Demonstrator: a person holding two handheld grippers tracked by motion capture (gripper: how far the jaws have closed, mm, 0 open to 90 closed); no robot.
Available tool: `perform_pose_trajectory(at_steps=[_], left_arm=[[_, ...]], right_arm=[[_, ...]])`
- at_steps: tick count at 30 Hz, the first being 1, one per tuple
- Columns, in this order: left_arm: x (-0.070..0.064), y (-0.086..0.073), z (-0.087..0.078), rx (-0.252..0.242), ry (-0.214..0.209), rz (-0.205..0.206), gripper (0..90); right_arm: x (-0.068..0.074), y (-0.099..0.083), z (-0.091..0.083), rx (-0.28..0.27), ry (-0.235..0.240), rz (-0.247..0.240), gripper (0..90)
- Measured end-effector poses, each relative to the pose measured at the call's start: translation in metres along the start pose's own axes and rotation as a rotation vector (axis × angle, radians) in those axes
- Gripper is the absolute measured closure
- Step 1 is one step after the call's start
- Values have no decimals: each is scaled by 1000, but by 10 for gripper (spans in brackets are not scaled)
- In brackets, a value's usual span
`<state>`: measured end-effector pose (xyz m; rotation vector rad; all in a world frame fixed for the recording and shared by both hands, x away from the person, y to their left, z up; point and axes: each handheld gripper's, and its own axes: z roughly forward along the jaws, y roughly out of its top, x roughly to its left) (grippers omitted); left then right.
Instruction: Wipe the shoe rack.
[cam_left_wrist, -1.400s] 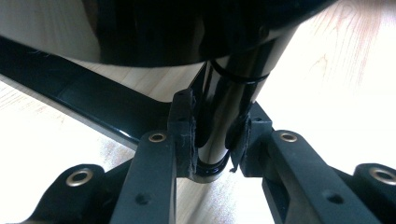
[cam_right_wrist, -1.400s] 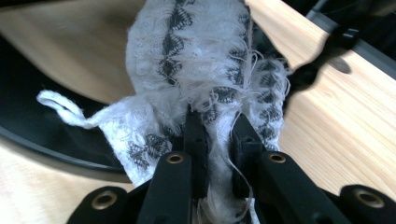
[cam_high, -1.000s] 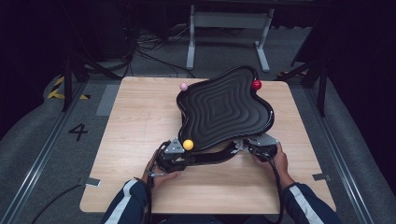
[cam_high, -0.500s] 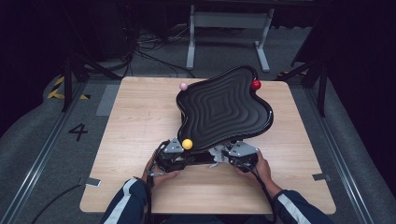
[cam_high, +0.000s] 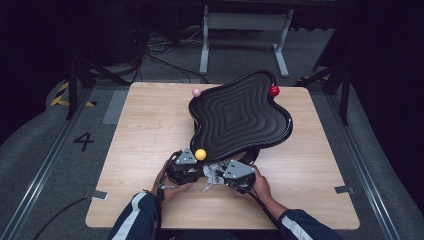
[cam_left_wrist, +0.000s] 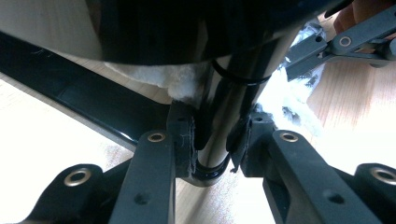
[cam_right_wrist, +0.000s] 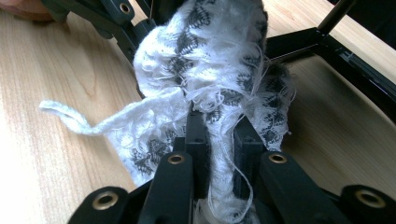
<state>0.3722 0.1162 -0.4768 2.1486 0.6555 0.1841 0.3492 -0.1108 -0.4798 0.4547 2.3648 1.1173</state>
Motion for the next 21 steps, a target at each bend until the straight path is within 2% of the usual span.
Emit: perform_pose_trajectory(at_steps=[7,8,12,18,19,20,21], left_arm=[[0,0,0,-1,5,1,722],[-1,0,-1,0,7,-1,722],[-1,-1,-2,5,16,-1,722],[0,-1,-1,-4,8,-4,721],[0,-1,-1,-2,12,-8,721],[0,-1,-1,-1,15,-10,722],[0,-1,-1,-3,16,-8,721]], right_arm=[[-8,-6,-5,7,-27,-10,801],[-18,-12,-8,18,-50,-3,801],[-33,-21,-13,34,-100,12,802],[-58,-36,-22,62,-158,60,802],[-58,-36,-22,62,-158,60,802],[-63,-39,-24,67,-169,64,802],[-73,-45,-28,73,-192,85,801]])
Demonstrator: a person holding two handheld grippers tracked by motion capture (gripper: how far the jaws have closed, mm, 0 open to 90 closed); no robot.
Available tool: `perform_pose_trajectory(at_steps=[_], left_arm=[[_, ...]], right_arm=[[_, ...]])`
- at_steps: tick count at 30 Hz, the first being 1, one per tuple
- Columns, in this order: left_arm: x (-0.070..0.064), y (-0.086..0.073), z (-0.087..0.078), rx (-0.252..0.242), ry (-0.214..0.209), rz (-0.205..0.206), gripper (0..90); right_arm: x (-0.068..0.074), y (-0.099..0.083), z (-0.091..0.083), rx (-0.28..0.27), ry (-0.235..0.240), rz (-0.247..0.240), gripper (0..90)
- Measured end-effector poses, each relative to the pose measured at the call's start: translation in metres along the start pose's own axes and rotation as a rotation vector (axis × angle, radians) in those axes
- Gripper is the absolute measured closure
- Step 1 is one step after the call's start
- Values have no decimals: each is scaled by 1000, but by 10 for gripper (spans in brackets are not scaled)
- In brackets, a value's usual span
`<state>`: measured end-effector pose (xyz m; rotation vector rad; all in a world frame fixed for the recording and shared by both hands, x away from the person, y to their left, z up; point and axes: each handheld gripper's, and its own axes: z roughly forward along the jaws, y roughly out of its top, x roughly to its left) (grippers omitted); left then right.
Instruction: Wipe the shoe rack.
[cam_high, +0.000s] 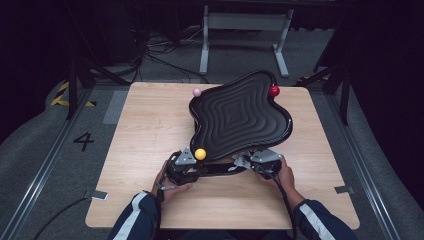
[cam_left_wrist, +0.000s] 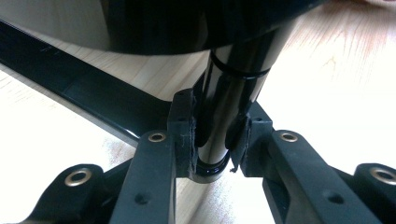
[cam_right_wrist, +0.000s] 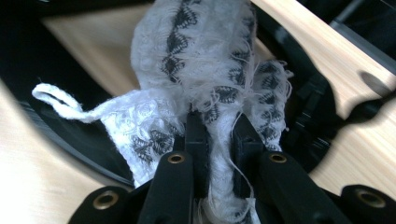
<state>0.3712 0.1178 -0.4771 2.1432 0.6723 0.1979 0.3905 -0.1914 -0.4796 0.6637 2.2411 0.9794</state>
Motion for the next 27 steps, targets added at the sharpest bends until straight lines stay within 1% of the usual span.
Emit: perform_pose_trajectory(at_steps=[3,4,7,9,10,11,12,13,14,15,16,17,18,20,23,25,26,27], left_arm=[[0,0,0,-4,-1,-3,721],[0,0,0,-4,-1,-4,721],[0,-1,0,-5,-2,-6,720],[0,-1,0,-5,-3,-7,720],[0,-1,0,-7,-4,-7,720],[0,-1,0,-7,-3,-6,719],[0,-1,0,-6,-3,-7,719],[0,-1,0,-7,-3,-6,720],[0,-1,0,-8,-4,-7,720],[0,-1,0,-7,-4,-6,719],[0,-1,0,-8,-5,-7,719],[0,-1,0,-9,-6,-8,719],[0,-1,0,-9,-7,-9,719],[1,-1,0,-9,-8,-11,719],[1,-1,0,-13,-12,-13,718],[1,-1,0,-14,-12,-14,717],[1,-1,0,-15,-13,-10,717],[1,-1,0,-15,-11,-16,717]], right_arm=[[-14,-6,-1,10,-39,24,799],[-16,-7,-1,9,-38,26,798],[-18,-7,-2,16,-59,11,799],[-18,-7,-2,18,-59,12,799],[-18,-7,-3,28,-54,25,799],[-18,-7,-3,29,-64,23,799],[-19,-7,-4,38,-86,15,800],[-21,-7,-4,39,-103,-3,801],[-24,-8,-5,41,-110,4,801],[-31,-9,-6,48,-119,17,801],[-35,-12,-6,65,-120,45,801],[-39,-15,-5,74,-126,54,800],[-43,-18,-4,84,-139,52,799],[-48,-23,-4,80,-143,59,797],[-46,-22,-3,76,-145,52,796],[-43,-20,-4,59,-123,43,800],[-40,-18,-4,55,-124,34,803],[-37,-17,-4,56,-133,21,804]])
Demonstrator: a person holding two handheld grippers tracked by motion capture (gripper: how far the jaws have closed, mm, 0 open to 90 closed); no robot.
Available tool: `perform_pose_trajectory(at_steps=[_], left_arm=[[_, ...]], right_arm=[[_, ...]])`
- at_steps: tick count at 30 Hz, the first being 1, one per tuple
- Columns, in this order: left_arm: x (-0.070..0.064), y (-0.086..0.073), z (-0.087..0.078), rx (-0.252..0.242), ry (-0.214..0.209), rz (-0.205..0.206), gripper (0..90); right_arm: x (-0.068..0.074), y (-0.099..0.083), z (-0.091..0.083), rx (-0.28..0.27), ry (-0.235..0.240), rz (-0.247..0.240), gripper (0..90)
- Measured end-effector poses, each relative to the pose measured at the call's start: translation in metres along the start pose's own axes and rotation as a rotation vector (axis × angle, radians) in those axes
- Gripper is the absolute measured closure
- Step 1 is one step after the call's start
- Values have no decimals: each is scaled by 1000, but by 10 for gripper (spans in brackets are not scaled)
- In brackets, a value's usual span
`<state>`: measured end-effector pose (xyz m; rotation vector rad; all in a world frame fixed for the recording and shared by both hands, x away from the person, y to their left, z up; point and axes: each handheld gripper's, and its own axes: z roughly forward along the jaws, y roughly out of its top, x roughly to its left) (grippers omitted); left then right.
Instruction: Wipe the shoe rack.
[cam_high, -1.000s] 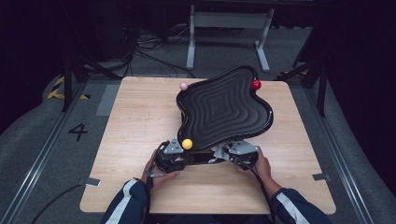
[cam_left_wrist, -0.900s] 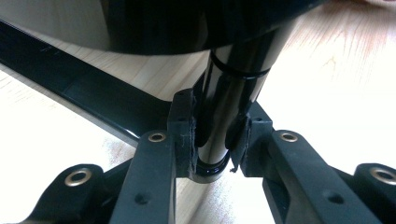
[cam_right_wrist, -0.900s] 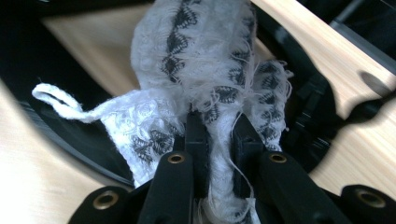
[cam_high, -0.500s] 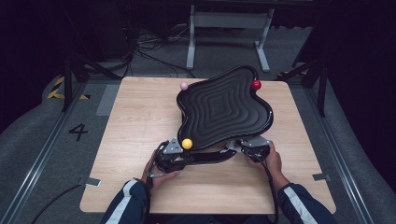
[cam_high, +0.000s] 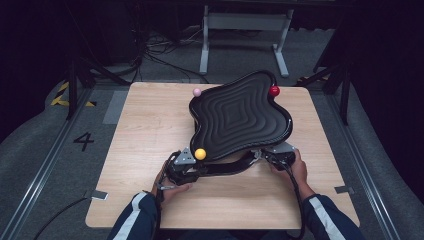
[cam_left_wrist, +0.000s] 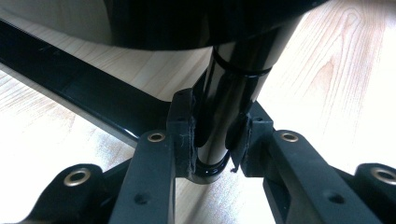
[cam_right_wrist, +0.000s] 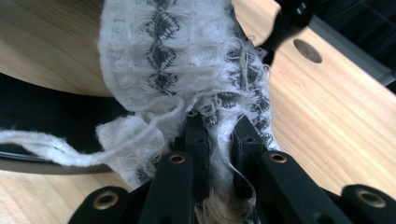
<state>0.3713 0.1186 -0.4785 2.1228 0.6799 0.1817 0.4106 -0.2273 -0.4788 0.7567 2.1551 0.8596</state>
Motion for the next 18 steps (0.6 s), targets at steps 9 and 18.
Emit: perform_pose_trajectory(at_steps=[9,18], left_arm=[[1,0,0,-1,1,-4,717],[1,0,0,-4,2,-3,717]], right_arm=[[15,7,-10,11,43,-45,807],[36,10,-22,30,176,-125,804]])
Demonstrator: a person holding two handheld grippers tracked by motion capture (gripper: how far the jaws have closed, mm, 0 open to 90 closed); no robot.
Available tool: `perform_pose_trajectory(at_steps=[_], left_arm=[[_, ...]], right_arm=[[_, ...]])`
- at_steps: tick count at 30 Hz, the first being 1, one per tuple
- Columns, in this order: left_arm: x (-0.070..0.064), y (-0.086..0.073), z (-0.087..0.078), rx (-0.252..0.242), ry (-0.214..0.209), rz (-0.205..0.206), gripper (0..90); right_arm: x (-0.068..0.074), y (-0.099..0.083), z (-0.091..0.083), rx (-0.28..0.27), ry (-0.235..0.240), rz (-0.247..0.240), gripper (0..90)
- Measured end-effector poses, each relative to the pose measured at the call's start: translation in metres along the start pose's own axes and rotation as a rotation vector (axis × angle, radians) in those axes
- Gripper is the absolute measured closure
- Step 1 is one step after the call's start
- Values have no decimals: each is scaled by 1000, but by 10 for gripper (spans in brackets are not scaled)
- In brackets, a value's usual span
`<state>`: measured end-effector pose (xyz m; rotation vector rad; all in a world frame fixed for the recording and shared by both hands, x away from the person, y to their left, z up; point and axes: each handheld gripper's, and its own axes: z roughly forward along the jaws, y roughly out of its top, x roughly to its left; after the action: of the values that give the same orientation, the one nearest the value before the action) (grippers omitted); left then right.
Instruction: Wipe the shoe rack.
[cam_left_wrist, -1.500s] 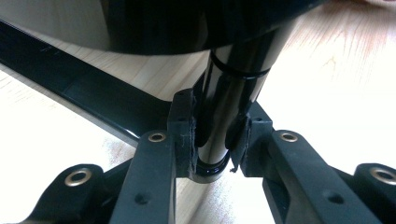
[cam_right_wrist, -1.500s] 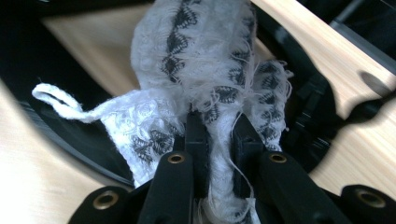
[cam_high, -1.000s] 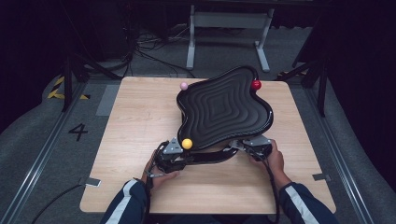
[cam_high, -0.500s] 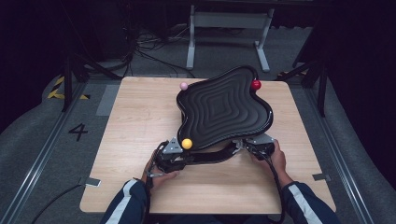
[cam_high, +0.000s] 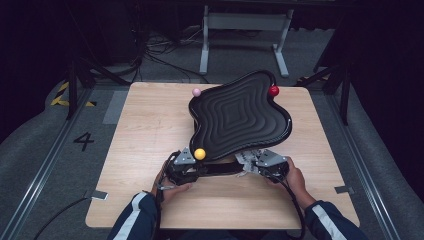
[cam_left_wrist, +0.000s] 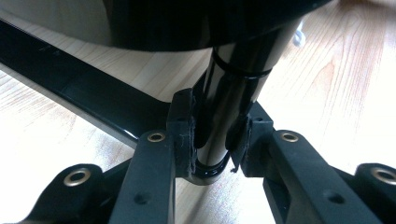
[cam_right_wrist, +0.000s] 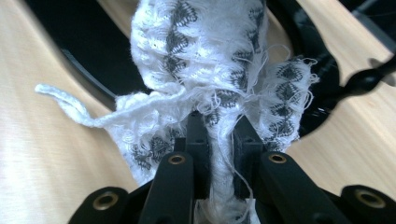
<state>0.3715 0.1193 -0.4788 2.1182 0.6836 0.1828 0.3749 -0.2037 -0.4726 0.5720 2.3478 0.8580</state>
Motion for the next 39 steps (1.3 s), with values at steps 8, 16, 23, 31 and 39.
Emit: perform_pose_trajectory(at_steps=[8,16,23,31,39], left_arm=[[-1,0,0,4,-4,7,717],[-1,1,1,5,1,11,717],[-1,1,1,4,5,16,719],[-3,1,2,4,-3,24,724],[-4,1,2,2,-3,23,723]], right_arm=[[23,12,1,-47,107,-19,783],[57,37,13,-98,139,-95,778],[70,51,22,-112,146,-119,773],[58,52,19,-56,186,-123,776],[26,32,7,12,184,-54,788]])
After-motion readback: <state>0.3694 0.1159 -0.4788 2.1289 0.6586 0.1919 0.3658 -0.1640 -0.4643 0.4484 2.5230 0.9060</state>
